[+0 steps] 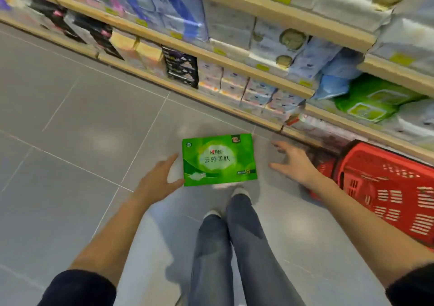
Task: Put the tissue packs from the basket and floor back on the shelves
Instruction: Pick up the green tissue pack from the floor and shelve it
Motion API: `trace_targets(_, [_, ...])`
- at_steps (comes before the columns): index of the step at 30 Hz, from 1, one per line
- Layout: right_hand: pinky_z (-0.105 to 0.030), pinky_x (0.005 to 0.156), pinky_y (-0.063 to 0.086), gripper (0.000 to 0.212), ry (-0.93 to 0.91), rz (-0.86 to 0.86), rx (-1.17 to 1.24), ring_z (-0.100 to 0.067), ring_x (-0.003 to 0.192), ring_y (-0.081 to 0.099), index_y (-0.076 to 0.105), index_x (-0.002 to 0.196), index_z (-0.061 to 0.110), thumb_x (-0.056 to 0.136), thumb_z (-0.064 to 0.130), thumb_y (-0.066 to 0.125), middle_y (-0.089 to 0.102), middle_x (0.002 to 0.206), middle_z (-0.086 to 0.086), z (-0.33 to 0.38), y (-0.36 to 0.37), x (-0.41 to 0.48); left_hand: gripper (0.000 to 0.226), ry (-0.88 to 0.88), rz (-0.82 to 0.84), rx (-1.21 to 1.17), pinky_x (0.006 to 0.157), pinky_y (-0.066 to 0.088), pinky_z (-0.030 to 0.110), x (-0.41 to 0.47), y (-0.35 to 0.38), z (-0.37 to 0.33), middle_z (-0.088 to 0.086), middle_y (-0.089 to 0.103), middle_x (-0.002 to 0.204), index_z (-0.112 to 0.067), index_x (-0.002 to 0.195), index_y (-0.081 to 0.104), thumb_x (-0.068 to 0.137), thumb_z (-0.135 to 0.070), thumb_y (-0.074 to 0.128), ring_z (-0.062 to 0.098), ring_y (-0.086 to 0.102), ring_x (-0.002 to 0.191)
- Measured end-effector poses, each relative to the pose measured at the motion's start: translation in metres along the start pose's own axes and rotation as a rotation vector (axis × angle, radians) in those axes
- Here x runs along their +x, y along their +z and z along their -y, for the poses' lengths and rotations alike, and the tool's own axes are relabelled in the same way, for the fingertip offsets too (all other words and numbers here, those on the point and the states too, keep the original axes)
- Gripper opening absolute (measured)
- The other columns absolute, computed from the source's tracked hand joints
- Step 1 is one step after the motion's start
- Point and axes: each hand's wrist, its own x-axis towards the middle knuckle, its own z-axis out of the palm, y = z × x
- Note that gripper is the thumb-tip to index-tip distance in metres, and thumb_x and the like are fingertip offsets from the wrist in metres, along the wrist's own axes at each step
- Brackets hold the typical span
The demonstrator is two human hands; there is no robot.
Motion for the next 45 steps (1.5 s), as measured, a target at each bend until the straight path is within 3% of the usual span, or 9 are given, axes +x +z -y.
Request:
trace_targets(10, [-0.048, 0.109, 0.030, 0.074, 0.166, 0.115, 0.023, -0.034, 0.134, 0.034, 0.039, 0.136, 0.010, 0.071, 0.011, 0.075, 0.033, 0.146, -0.020, -0.188, 0.178, 0.182, 0.091, -0.129, 0.056, -0.033, 0.099, 0.037, 0.045, 0.196, 0.159, 0.136, 0.019, 0.037, 0.140, -0.037, 0.145, 0.003, 0.080, -0.037, 0.066, 0.035, 0.043, 0.124])
trace_targets(17, [-0.051, 0.108, 0.033, 0.097, 0.232, 0.146, 0.017, -0.032, 0.139, 0.025, 0.024, 0.143, 0.028, 0.064, 0.026, 0.081, 0.018, 0.153, -0.016, -0.289, 0.280, 0.266, 0.103, -0.151, 0.041, -0.101, 0.099, 0.036, 0.044, 0.299, 0.254, 0.205, 0.021, 0.032, 0.144, -0.042, 0.143, -0.002, 0.071, -0.048, 0.071, 0.036, 0.039, 0.127])
trace_targets(22, [-0.035, 0.112, 0.021, 0.105, 0.248, 0.114, 0.110, -0.024, 0.142, 0.015, 0.016, 0.141, 0.042, 0.060, 0.027, 0.082, 0.006, 0.156, -0.009, -0.323, 0.316, 0.302, 0.114, -0.188, -0.012, -0.150, 0.103, 0.034, 0.050, 0.345, 0.290, 0.235, 0.017, 0.019, 0.151, -0.048, 0.141, -0.007, 0.058, -0.064, 0.069, 0.035, 0.031, 0.134])
trace_targets(25, [-0.022, 0.107, 0.022, 0.111, 0.215, 0.137, 0.184, -0.019, 0.138, 0.021, 0.010, 0.133, 0.054, 0.052, 0.032, 0.082, 0.015, 0.152, -0.004, -0.336, 0.328, 0.312, 0.117, -0.177, -0.039, -0.187, 0.099, 0.038, 0.049, 0.359, 0.298, 0.249, 0.012, 0.030, 0.144, -0.058, 0.135, -0.009, 0.051, -0.068, 0.072, 0.033, 0.039, 0.127])
trace_targets(30, [-0.017, 0.101, 0.029, 0.119, 0.239, 0.165, 0.276, 0.001, 0.122, 0.025, 0.003, 0.121, 0.075, 0.022, 0.080, 0.069, 0.019, 0.134, 0.017, -0.345, 0.335, 0.317, 0.121, -0.177, -0.035, -0.276, 0.096, 0.045, 0.048, 0.369, 0.301, 0.263, -0.004, 0.042, 0.142, -0.071, 0.126, -0.009, 0.029, -0.086, 0.062, 0.026, 0.050, 0.122])
trace_targets(32, [-0.003, 0.090, 0.033, 0.119, 0.237, 0.147, 0.300, 0.008, 0.116, 0.027, 0.007, 0.124, 0.072, 0.026, 0.074, 0.074, 0.022, 0.132, 0.018, -0.341, 0.335, 0.317, 0.118, -0.164, -0.049, -0.317, 0.097, 0.044, 0.047, 0.368, 0.302, 0.262, -0.012, 0.041, 0.138, -0.072, 0.125, -0.006, 0.033, -0.080, 0.069, 0.024, 0.050, 0.122])
trace_targets(36, [-0.014, 0.098, 0.027, 0.116, 0.223, 0.092, 0.278, 0.002, 0.119, 0.028, 0.010, 0.136, 0.054, 0.055, 0.015, 0.083, 0.026, 0.132, 0.017, -0.334, 0.338, 0.315, 0.115, -0.111, -0.075, -0.387, 0.103, 0.039, 0.038, 0.367, 0.300, 0.256, -0.041, 0.029, 0.127, -0.071, 0.126, 0.000, 0.046, -0.046, 0.079, 0.009, 0.042, 0.124])
trace_targets(38, [-0.016, 0.097, 0.027, 0.114, 0.221, 0.077, 0.265, 0.001, 0.118, 0.029, 0.010, 0.137, 0.052, 0.061, 0.004, 0.080, 0.028, 0.131, 0.016, -0.327, 0.336, 0.312, 0.115, -0.098, -0.087, -0.378, 0.102, 0.036, 0.031, 0.366, 0.296, 0.248, -0.047, 0.024, 0.120, -0.064, 0.130, 0.002, 0.048, -0.039, 0.079, 0.002, 0.038, 0.122])
trace_targets(45, [-0.020, 0.092, 0.033, 0.110, 0.194, 0.068, 0.277, -0.004, 0.115, 0.035, 0.011, 0.135, 0.054, 0.065, 0.000, 0.077, 0.030, 0.130, 0.012, -0.287, 0.293, 0.289, 0.112, -0.083, -0.098, -0.272, 0.104, 0.036, 0.038, 0.335, 0.240, 0.206, -0.022, 0.028, 0.134, -0.061, 0.129, 0.002, 0.060, -0.024, 0.083, 0.005, 0.036, 0.119])
